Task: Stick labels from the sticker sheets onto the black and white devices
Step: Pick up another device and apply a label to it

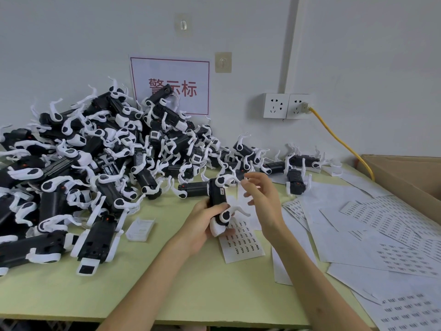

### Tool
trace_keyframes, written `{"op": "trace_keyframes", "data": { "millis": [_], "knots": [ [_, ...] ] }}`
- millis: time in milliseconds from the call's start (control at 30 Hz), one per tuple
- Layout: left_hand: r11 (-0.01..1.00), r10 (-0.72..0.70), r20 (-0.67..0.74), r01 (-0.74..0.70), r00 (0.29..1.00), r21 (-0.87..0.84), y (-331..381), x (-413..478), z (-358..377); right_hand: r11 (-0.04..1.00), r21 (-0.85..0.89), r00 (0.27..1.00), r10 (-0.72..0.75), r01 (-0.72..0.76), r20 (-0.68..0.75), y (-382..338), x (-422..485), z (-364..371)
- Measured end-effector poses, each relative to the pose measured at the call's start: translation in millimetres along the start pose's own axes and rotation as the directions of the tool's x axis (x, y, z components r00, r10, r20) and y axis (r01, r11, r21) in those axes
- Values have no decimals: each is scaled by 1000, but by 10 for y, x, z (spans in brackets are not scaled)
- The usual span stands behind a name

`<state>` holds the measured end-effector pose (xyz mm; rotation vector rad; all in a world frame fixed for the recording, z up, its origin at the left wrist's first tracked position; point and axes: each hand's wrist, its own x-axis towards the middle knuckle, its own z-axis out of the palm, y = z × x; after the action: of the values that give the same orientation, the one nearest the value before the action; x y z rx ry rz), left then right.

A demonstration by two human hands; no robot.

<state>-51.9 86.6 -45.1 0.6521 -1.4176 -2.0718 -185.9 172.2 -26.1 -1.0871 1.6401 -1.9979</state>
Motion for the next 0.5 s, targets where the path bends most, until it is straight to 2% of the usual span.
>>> {"op": "trace_keyframes", "data": {
  "millis": [67, 200, 267, 367, 500],
  "knots": [
    [999, 27, -13, -27, 1000, 27, -10, 12, -6, 996, -71, 999, -45, 45, 1, 17, 2, -14],
    [999, 43, 43, -43, 998, 15, -12, -4, -11, 924, -322, 966, -138, 204, 216, 86, -37, 22],
    [999, 32, 90, -33, 995, 8, -7, -19, -8, 897, -367, 958, -164, 245, 236, 128, -52, 71],
    [999, 23, 184, -31, 983, 41, 12, -46, 0, 900, -339, 961, -248, 276, 122, 119, -7, 45],
    [1000, -6, 246, -1, 969, 31, 11, -57, -4, 961, -187, 975, -178, 202, 136, 97, 49, -22]
  ]
}}
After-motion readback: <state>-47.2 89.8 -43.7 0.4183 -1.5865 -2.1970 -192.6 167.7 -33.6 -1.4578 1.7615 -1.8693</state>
